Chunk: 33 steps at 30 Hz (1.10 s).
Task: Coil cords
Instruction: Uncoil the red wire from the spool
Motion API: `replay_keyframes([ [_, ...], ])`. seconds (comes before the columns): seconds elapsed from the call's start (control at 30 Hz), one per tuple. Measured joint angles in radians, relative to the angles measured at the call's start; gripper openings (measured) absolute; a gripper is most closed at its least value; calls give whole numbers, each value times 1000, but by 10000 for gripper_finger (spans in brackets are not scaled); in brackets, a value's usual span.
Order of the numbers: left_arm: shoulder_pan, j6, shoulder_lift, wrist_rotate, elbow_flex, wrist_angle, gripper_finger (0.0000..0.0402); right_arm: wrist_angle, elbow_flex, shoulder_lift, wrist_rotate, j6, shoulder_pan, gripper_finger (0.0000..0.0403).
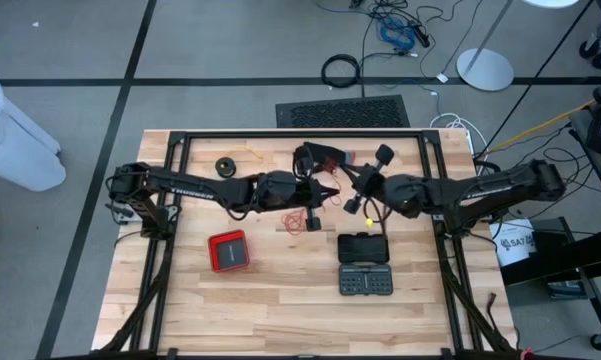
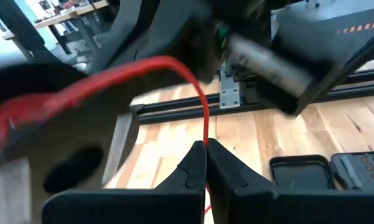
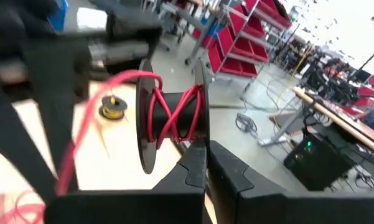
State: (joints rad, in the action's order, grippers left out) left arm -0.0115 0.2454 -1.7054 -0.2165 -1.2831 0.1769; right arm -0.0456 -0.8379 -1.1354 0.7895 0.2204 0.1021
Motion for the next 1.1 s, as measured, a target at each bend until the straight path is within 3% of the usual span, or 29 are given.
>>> replay_keyframes([
  [0.2, -19, 39, 15, -27, 0, -61, 1, 137, 0, -6, 51, -62, 4, 0],
  [0.37, -24, 82, 70, -139, -1, -187, 1, 267, 0, 5, 51, -142, 18, 0],
  [0.67, 28, 36, 117, -261, -1, -498, 1, 256, 0, 32, 47, -153, 105, 0],
  [0.87, 51, -30, 69, -165, -1, -512, 1, 79, 0, 47, 50, -104, 126, 0],
  [1.1, 21, -50, -37, 48, -1, -327, 1, -56, 0, 46, 54, -24, 74, 0],
])
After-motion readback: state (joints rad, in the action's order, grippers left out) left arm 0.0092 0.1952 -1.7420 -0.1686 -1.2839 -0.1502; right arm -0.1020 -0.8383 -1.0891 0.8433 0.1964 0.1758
